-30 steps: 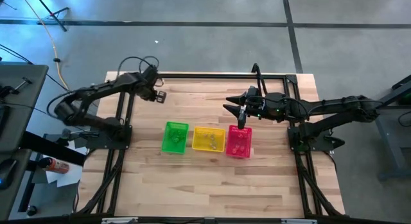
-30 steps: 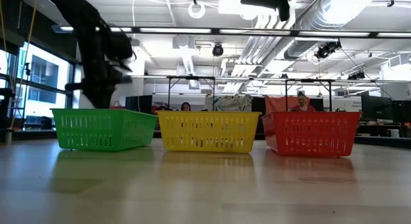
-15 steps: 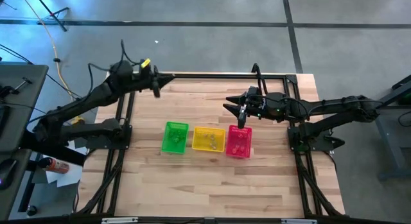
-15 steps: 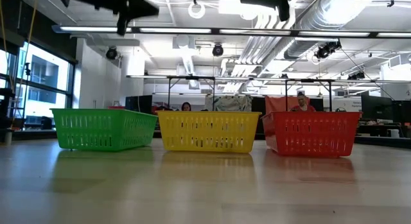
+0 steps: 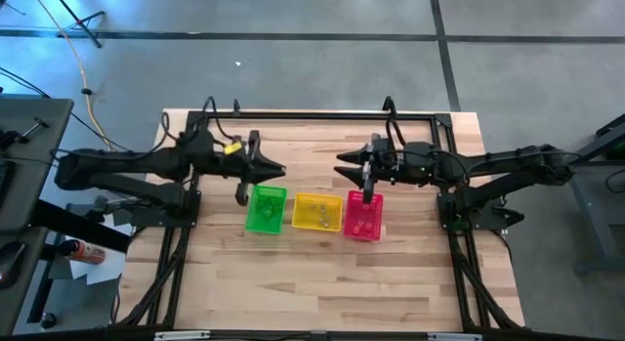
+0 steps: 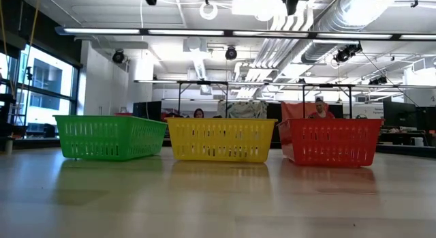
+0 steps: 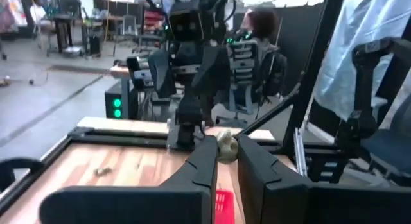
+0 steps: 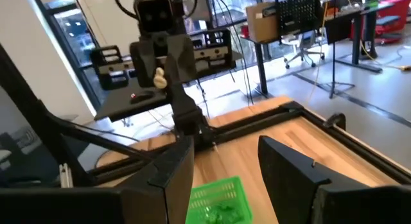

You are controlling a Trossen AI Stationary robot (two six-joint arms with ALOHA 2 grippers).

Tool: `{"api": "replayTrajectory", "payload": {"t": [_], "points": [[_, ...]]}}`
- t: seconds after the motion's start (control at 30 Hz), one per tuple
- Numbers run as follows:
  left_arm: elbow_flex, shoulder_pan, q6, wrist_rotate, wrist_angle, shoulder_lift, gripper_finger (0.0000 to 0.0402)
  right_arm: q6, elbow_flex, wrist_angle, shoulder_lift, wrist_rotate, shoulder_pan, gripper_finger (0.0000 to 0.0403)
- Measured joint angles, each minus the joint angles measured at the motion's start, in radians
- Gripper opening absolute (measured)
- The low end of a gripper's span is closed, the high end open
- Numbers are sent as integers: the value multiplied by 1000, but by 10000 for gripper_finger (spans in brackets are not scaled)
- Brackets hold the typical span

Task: Sort Halloween decoration
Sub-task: Put the white skull toy into the yellow basket

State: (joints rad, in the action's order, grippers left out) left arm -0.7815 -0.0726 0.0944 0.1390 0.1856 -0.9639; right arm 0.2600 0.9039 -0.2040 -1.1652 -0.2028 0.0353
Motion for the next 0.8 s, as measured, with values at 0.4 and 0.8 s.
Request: {"api": "replayTrajectory", "payload": {"t": [0.4, 0.8], "points": [[0, 10, 6, -11, 23, -48, 21, 1, 0, 4, 0, -3, -1, 169], [-196, 10, -87, -64, -332, -317, 21, -20, -2, 5, 26, -30, -3, 169]]}}
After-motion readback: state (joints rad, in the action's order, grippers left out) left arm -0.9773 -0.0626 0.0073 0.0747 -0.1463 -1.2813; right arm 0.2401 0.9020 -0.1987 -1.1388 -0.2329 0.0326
